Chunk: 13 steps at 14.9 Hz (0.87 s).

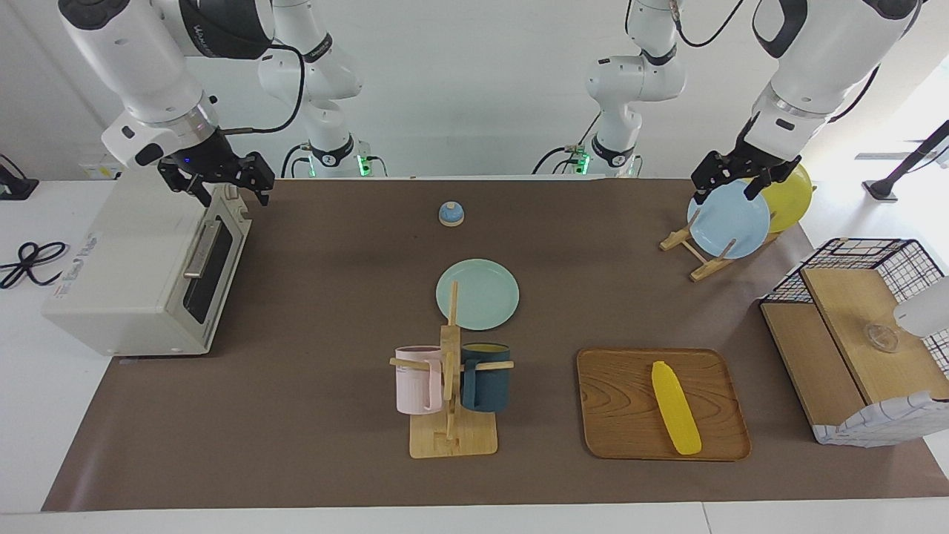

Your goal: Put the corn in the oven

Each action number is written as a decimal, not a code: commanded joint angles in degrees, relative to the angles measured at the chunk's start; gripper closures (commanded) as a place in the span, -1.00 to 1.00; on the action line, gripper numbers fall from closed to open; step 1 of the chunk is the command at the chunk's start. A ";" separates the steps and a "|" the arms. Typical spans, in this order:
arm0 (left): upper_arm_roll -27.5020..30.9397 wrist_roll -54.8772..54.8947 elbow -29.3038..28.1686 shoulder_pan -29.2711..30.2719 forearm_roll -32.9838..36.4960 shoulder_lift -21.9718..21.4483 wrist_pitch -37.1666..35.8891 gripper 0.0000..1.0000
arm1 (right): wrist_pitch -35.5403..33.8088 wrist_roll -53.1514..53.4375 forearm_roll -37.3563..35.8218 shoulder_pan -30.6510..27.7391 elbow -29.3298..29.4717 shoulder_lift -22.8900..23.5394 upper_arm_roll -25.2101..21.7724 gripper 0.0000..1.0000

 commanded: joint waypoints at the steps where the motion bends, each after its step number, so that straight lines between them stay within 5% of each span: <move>1: -0.42 -0.26 -0.91 0.28 0.81 -0.84 1.05 -1.00 | 0.72 0.47 1.64 -1.00 -0.09 -0.42 0.17 -1.00; 7: -0.42 -0.53 -0.91 0.20 0.72 -0.75 1.13 -1.00 | 3.86 -0.58 1.46 -2.22 -3.76 -1.91 0.17 -1.00; 9: -0.42 -0.70 -0.91 0.11 0.72 -0.75 1.49 -1.00 | 8.79 -3.12 0.94 -3.63 -7.80 -3.40 0.09 0.38; 10: -0.42 -0.62 -1.00 0.11 0.72 -0.75 1.66 -1.00 | 9.76 -4.96 0.85 -5.20 -10.08 -4.37 0.08 0.81; 11: -0.42 -0.62 -1.17 0.11 0.72 -0.75 2.27 -1.00 | 11.60 -7.94 0.85 -6.79 -12.11 -5.16 0.08 1.00; 13: -0.50 -0.35 -1.44 0.11 0.55 -0.57 4.64 -1.00 | 13.37 -11.83 0.85 -7.15 -14.93 -6.39 0.08 1.00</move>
